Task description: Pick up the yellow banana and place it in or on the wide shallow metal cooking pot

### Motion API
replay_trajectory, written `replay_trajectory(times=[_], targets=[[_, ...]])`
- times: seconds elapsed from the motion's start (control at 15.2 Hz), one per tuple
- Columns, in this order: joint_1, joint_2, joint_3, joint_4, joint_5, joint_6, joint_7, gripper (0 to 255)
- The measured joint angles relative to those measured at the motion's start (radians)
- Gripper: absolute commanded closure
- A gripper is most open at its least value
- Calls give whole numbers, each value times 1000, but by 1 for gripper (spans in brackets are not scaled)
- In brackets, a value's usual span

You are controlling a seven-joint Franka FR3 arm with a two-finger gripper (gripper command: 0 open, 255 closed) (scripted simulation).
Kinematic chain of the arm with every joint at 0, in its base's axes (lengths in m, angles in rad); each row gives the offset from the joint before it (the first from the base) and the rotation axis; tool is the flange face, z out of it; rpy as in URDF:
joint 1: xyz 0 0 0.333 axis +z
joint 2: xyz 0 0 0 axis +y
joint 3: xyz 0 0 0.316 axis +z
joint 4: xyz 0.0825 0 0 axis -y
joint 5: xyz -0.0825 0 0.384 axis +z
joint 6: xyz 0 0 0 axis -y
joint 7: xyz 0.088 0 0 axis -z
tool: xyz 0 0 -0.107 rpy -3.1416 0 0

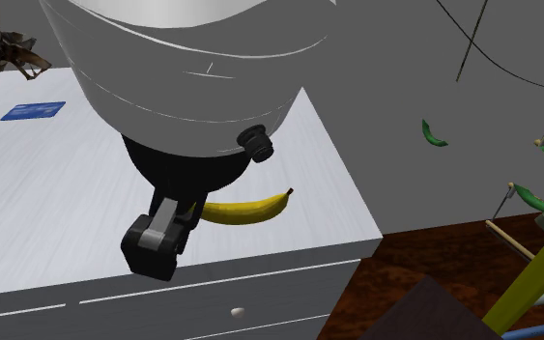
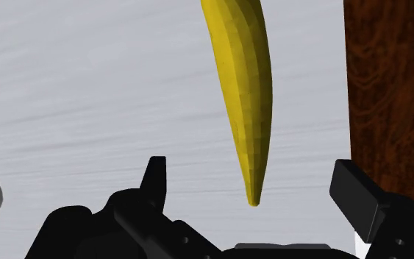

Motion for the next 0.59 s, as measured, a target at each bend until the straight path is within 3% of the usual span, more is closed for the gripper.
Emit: replay_trajectory(times=[0.07,0.59], targets=[[0,0,0,0,0,0,0,255],[0,0,0,0,0,0,0,255]])
